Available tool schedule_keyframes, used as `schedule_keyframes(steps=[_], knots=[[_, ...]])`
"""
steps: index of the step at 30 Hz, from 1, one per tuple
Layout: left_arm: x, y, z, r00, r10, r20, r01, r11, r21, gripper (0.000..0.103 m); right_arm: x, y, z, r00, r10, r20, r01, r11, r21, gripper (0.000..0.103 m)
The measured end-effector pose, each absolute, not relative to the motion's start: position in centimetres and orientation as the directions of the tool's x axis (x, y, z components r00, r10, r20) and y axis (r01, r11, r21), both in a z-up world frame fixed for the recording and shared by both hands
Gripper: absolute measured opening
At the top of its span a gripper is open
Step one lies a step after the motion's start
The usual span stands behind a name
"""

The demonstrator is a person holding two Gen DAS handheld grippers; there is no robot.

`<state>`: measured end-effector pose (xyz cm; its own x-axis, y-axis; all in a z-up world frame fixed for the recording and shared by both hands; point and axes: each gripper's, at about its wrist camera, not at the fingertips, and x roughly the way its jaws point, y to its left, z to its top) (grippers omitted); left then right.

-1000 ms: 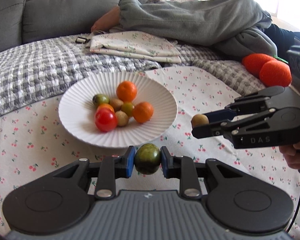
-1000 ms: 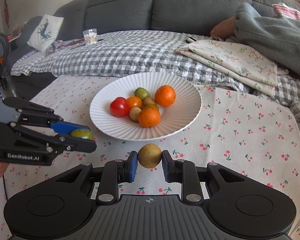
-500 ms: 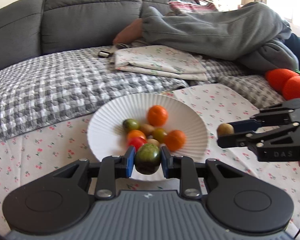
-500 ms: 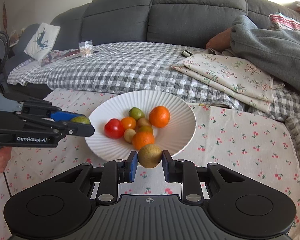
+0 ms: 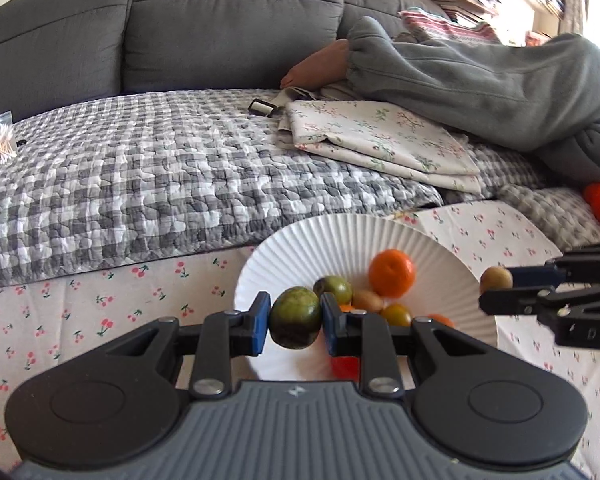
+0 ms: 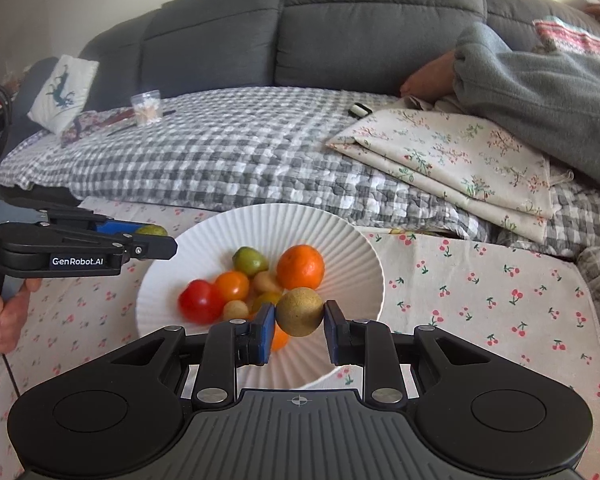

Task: Organize fruits
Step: 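Carry both kiwis over the white bowl and open both tools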

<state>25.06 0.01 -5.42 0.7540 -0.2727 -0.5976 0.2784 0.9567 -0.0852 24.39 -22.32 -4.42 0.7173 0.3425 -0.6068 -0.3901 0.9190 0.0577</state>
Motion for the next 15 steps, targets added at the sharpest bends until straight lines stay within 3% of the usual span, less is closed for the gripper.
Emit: schedule_keyframes(steps=[15], knots=[[27.9,-1.3,-7.5,0.719,-0.3,-0.627,0.25,0.953,-0.17,0.025,28.4,-21.8,-6.3,0.71,0.312,-0.631,-0.31,0.943,0.118,0.025]])
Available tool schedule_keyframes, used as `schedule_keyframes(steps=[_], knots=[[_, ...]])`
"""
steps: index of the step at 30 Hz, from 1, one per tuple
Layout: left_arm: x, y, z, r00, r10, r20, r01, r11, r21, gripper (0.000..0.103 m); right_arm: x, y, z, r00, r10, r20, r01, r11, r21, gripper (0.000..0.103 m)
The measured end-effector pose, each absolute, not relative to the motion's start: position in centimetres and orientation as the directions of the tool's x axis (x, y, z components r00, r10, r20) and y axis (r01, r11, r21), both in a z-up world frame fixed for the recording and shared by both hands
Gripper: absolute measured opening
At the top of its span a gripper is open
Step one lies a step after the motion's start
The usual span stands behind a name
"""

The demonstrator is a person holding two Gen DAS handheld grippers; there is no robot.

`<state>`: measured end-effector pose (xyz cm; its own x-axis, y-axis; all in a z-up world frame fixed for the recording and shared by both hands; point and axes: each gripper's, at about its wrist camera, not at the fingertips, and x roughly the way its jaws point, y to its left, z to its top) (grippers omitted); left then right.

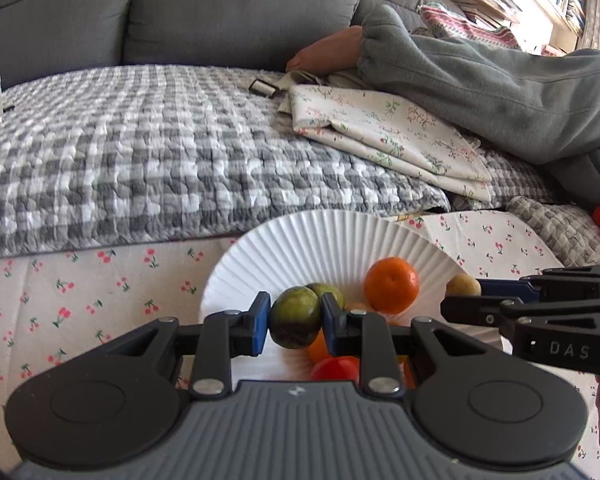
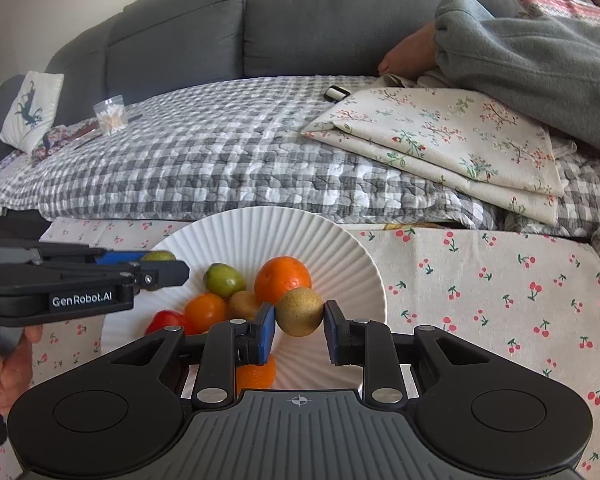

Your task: Organize fruits

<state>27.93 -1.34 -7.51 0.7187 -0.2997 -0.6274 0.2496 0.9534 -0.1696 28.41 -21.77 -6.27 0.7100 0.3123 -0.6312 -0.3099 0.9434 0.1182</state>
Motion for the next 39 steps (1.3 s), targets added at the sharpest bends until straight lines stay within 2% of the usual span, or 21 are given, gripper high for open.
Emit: schedule_keyframes(steps=[6,14,19,27,29,31,35,37,39], knots=[[28.2,-1.1,-8.2,0.688,-0.331,-0.646,0.252,0.943,-0.215,0.025,28.8,-21.9,-7.1,0.693,0.326,-0.643,-0.294,0.942,0.161,0.025],[27.6,-0.9,-8.0,0.696,-0.318,-0.643,0.254,0.948,-0.194,0.027,28.7,-22.6,-7.4,0.686,0.351,-0.638,-0.266,0.936,0.229,0.029],[26.6,0.0,-6.7,0.71,-0.304,-0.635,0.24,0.953,-0.188,0.037,28.0,-23.7,-6.3,0.702,0.362,-0.613,-0.245,0.931,0.269,0.029],[24.1,1.1,-3.9,0.732,-0.271,-0.625,0.215,0.963,-0.165,0.042,26.2,-23.1,-4.4,0.698,0.347,-0.626,-0.249,0.938,0.242,0.03],[23.2,1.1,-3.1,0.738,-0.254,-0.626,0.212,0.967,-0.143,0.046,25.3,-22.7,-3.7,0.694,0.355,-0.626,-0.261,0.935,0.241,0.03],[22.0,1.2,-2.3,0.745,-0.231,-0.626,0.199,0.972,-0.122,0.055,24.2,-22.2,-3.0,0.687,0.355,-0.634,-0.267,0.935,0.234,0.031],[19.2,1.0,-0.9,0.753,-0.19,-0.63,0.188,0.98,-0.071,0.063,21.3,-21.8,-1.6,0.679,0.37,-0.635,-0.286,0.929,0.235,0.033],[17.5,1.0,-0.2,0.756,-0.169,-0.632,0.173,0.983,-0.056,0.074,19.7,-21.8,-1.0,0.678,0.37,-0.635,-0.288,0.929,0.233,0.036],[15.7,0.8,0.5,0.755,-0.163,-0.635,0.163,0.985,-0.058,0.081,17.9,-21.9,-0.5,0.677,0.368,-0.638,-0.29,0.929,0.228,0.047]])
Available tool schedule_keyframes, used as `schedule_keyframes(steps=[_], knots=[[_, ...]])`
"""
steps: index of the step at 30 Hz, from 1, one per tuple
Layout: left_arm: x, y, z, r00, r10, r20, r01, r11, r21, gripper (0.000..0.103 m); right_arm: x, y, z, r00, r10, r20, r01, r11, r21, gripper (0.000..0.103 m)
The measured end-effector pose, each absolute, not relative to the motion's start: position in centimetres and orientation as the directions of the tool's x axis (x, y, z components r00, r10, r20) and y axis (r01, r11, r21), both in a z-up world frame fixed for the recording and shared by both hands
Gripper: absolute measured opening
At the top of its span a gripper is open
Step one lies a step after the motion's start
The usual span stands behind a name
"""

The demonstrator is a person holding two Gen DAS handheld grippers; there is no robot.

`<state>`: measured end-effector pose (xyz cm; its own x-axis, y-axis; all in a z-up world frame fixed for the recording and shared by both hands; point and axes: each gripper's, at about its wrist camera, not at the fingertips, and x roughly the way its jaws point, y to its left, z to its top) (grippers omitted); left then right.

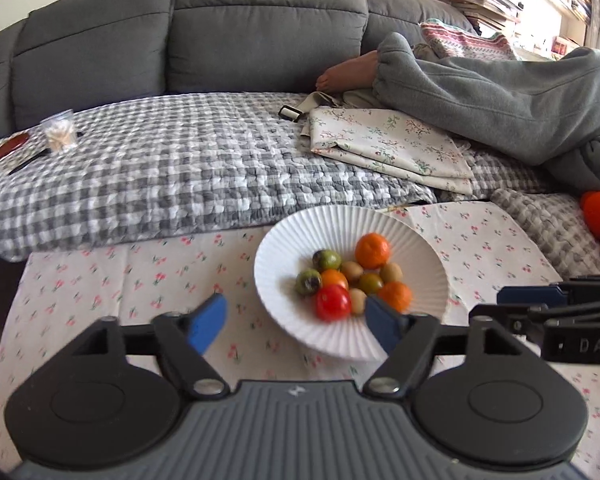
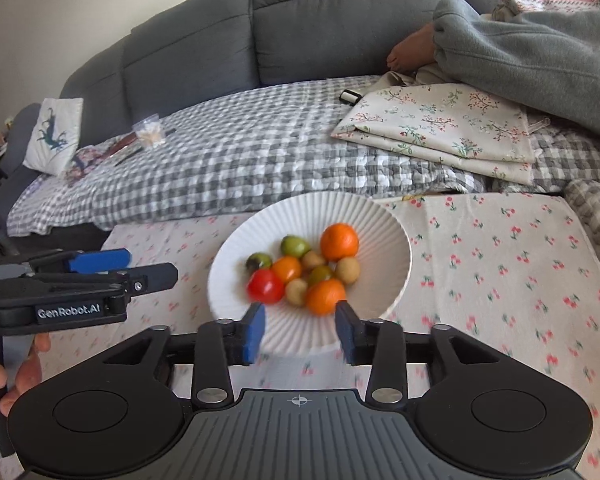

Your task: Organize fruits

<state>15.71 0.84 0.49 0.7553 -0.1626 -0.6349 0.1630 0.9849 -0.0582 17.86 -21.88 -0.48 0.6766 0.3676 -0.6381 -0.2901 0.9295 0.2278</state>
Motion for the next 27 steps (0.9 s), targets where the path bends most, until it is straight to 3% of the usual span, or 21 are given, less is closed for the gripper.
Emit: schedule_keyframes(steps=[4,11,17,27], knots=[[12.1,0.3,1.6,0.757,-0.136,-0.639,0.166,0.986,-0.012,0.087,14.6,-22.0,0.4,0.664,0.363,-0.653,-0.293,0.931,0.219,0.056],[7.6,0.8,3.0,0.742,-0.103,-0.662,0.116,0.993,-0.024,0.099,9.5,-21.6,2.2,0.683,0.342,-0.645,-0.277,0.939,0.205,0.094],[6.0,1.5,3.3,0.765,-0.06,-0.641,0.065,0.998,-0.016,0.102,7.3,-20.0,2.3,0.708,0.307,-0.635,-0.3,0.946,0.124,0.102],[6.1,2.4,2.4,0.764,0.0,-0.645,-0.004,1.0,-0.004,0.102,7.2,-19.4,2.2,0.719,0.253,-0.647,-0.259,0.962,0.089,0.103]])
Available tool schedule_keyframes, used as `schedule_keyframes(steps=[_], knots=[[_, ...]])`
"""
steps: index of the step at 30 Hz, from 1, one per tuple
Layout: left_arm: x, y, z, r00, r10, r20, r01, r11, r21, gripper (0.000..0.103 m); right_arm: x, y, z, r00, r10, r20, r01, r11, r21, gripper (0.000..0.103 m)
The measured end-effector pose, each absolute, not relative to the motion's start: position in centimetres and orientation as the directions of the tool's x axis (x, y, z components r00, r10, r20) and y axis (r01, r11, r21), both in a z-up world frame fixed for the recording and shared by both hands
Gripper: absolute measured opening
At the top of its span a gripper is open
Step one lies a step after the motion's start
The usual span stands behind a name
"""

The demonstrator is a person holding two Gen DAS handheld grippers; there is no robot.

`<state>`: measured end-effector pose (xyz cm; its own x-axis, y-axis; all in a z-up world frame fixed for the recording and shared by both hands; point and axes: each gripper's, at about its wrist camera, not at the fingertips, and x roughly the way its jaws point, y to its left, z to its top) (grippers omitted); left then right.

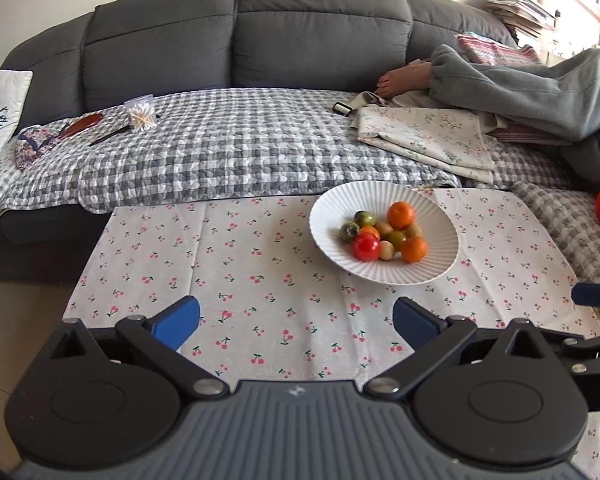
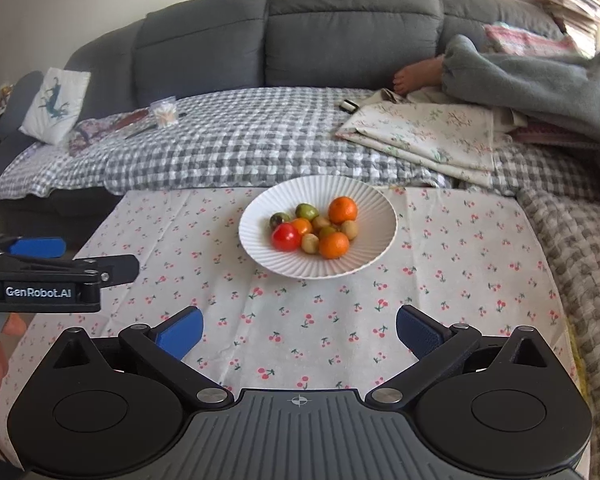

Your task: Organize fruits

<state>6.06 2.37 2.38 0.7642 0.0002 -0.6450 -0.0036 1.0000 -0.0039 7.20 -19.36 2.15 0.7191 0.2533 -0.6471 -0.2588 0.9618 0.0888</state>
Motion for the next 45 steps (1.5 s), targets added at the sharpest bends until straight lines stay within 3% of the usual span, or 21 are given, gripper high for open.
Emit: schedule_keyframes(steps=[13,45], knots=[[6.4,1.6,1.4,0.755,-0.001,-0.655,0.007,1.0,0.007,0.102,7.6,-20.3,2.0,0.72,0.216,-0.659,-0.187,0.976,0.115,0.103],[6.8,1.0,0.4,0.728,-0.02,-0.686,0.028,1.0,0.001,0.102,7.9,-19.9,1.5,0.703,0.201,-0.682,-0.199,0.976,0.084,0.103]])
